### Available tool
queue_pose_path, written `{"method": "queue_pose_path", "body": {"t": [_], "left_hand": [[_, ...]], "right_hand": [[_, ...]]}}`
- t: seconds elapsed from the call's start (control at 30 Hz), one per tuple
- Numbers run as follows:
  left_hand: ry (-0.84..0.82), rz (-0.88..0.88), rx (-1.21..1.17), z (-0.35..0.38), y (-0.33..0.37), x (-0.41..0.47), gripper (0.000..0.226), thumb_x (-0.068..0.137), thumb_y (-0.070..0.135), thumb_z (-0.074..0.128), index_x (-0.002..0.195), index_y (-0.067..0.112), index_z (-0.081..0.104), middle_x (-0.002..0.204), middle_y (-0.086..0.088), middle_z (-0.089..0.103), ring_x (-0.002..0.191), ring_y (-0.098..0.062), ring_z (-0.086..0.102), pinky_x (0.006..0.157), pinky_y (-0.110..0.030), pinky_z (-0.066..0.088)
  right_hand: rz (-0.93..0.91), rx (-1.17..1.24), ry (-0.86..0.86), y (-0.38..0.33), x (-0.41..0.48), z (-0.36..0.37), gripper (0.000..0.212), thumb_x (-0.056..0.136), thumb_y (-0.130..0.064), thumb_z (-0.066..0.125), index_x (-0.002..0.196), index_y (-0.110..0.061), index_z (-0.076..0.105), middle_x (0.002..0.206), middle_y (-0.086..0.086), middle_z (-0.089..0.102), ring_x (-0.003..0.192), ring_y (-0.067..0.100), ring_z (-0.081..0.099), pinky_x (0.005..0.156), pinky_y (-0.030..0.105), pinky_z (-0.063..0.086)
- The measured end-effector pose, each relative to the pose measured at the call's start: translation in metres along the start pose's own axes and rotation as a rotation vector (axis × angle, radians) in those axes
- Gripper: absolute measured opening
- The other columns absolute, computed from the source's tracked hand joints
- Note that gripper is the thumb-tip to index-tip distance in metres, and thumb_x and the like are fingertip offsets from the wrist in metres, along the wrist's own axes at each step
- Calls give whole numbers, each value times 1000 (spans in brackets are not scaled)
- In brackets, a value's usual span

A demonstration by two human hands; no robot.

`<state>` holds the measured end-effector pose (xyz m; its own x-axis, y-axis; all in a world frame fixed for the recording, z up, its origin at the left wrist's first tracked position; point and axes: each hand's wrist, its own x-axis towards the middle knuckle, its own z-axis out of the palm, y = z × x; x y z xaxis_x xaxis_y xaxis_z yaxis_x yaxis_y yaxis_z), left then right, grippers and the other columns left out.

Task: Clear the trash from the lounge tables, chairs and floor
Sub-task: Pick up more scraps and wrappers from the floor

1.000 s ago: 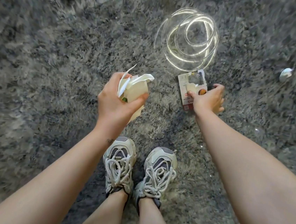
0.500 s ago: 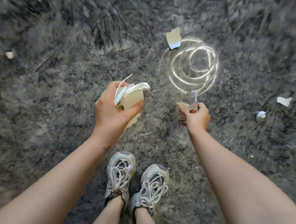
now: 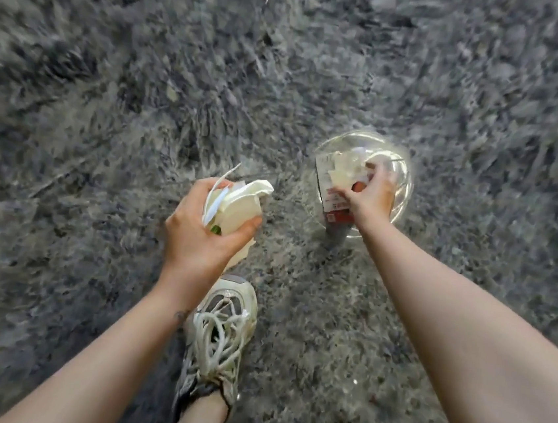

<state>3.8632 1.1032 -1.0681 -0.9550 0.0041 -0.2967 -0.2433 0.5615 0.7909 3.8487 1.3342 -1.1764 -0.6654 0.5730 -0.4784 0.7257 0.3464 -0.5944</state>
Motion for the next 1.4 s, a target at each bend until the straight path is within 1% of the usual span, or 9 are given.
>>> {"method": "queue_pose_path", "body": {"t": [0.13, 0.4, 0.5, 0.67, 0.77, 0.9, 1.0, 1.13, 1.4], "left_hand": [[47, -6, -4, 11, -24, 29, 44, 65, 26, 83, 102, 22, 59, 93, 5, 66, 82, -16, 62, 74, -41, 53], [121, 87, -92, 17, -48, 75, 42, 64, 29, 83, 97, 33, 58, 86, 12, 66, 75, -6, 61, 67, -25, 51], [187, 115, -127, 15, -52, 90, 43, 63, 26, 84, 97, 30, 59, 87, 9, 66, 74, -5, 60, 66, -22, 50], [253, 107, -148, -1, -65, 94, 40, 66, 21, 83, 98, 22, 59, 87, 5, 66, 79, -21, 62, 72, -45, 54], [329, 75, -149, -22, -74, 93, 40, 65, 20, 83, 97, 23, 59, 86, 5, 65, 80, -21, 62, 72, -40, 53], [451, 24, -179, -51, -96, 92, 39, 65, 23, 83, 94, 26, 57, 81, 13, 64, 71, -10, 61, 65, -31, 50], [525, -9, -204, -72, -120, 84, 38, 66, 20, 83, 94, 21, 58, 83, 5, 66, 73, -16, 61, 67, -33, 50], [649, -59, -173, -111, -151, 69, 37, 66, 18, 83, 93, 19, 58, 80, 8, 64, 71, -16, 60, 65, -27, 46], [831, -147, -163, -189, -211, 37, 35, 65, 23, 83, 89, 28, 57, 73, 10, 63, 62, -9, 56, 56, -26, 45]], "right_hand": [[-23, -6, 46, 7, 21, 15, 86, 56, -23, 89, 127, -6, 42, 128, 14, 38, 109, 18, 44, 89, 13, 30], [27, -55, -51, 7, 38, 17, 87, 52, -20, 91, 123, -15, 40, 124, 10, 52, 110, 25, 52, 87, 35, 45], [-23, -135, -72, 2, 40, 19, 75, 54, -23, 90, 118, -14, 51, 117, 10, 59, 103, 25, 56, 80, 31, 45], [-106, -166, -135, -15, 33, 25, 47, 63, -23, 85, 99, -12, 56, 104, 10, 65, 93, 25, 59, 76, 32, 46], [-123, -104, -208, -43, 23, 39, 39, 66, -17, 83, 94, -16, 55, 100, 8, 67, 84, 21, 59, 72, 32, 48], [-219, -24, -306, -100, 14, 83, 29, 72, -12, 78, 87, -16, 54, 93, 6, 64, 92, 28, 63, 79, 52, 53], [-369, -53, -384, -147, -1, 134, 26, 73, -15, 77, 89, -16, 56, 96, 4, 65, 95, 23, 61, 84, 41, 51], [-522, -114, -543, -202, -38, 207, 24, 77, -19, 73, 82, -19, 50, 90, -4, 58, 86, 15, 54, 70, 26, 41], [-639, -246, -790, -276, -118, 348, 46, 81, -27, 70, 118, -11, 49, 120, 6, 58, 109, 23, 55, 79, 28, 44]]}}
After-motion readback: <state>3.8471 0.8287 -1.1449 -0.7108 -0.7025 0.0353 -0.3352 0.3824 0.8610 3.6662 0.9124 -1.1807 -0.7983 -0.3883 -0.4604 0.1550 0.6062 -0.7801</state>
